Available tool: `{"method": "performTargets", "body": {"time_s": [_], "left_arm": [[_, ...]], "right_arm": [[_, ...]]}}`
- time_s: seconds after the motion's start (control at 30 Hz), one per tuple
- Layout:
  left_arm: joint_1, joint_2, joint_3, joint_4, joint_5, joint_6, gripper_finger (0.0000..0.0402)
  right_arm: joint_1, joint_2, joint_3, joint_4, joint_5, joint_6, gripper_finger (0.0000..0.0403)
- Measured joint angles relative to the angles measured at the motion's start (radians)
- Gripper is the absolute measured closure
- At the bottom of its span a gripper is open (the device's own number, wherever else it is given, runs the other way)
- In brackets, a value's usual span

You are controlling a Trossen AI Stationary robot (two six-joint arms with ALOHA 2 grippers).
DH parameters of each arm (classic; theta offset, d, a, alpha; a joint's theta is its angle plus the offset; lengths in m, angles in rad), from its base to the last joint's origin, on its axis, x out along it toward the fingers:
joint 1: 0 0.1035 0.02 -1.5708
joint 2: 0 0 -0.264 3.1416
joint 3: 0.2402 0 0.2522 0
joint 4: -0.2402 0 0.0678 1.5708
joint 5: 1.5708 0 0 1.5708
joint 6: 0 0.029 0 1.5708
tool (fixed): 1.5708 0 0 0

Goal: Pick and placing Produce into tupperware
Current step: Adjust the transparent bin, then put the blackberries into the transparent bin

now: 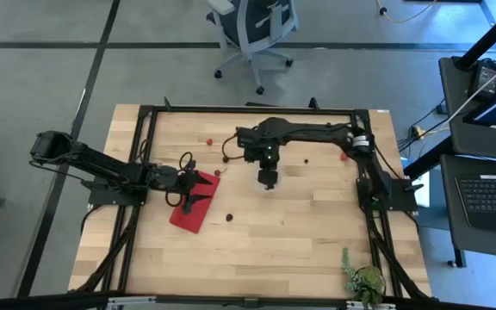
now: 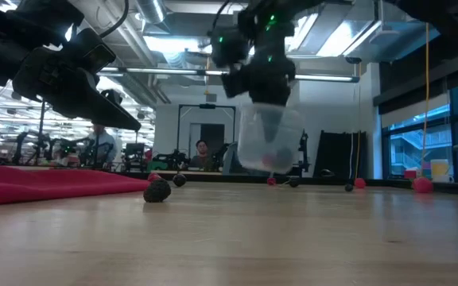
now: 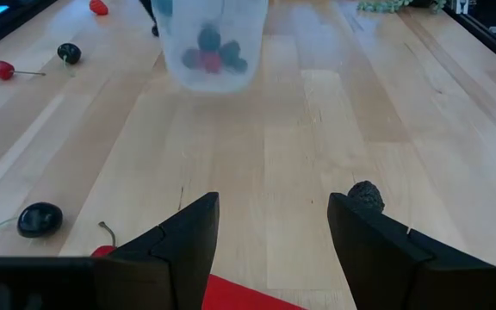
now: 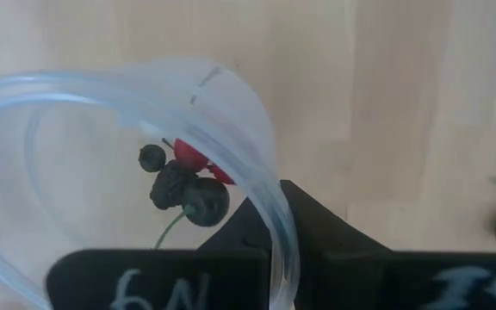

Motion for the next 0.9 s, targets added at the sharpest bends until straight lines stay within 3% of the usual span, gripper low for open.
{"method": "performTargets", "body": {"time_s": [0.23, 0.5, 0.9], "left_arm": [[0.000, 0.000, 0.000, 0.000, 0.000, 0.000, 0.0190], [0.000, 0.000, 0.000, 0.000, 0.000, 0.000, 0.0190], [0.000, 0.000, 0.000, -0.002, 0.000, 0.000, 0.0190]], "right_arm": [[0.000, 0.084, 0.000, 0.002, -0.049, -0.030, 0.0389], [0.000, 0.089, 0.007, 0.034, -0.055, -0.072, 0.0387], [0.000, 0.093, 0.028, 0.028, -0.028, -0.107, 0.0229]]}}
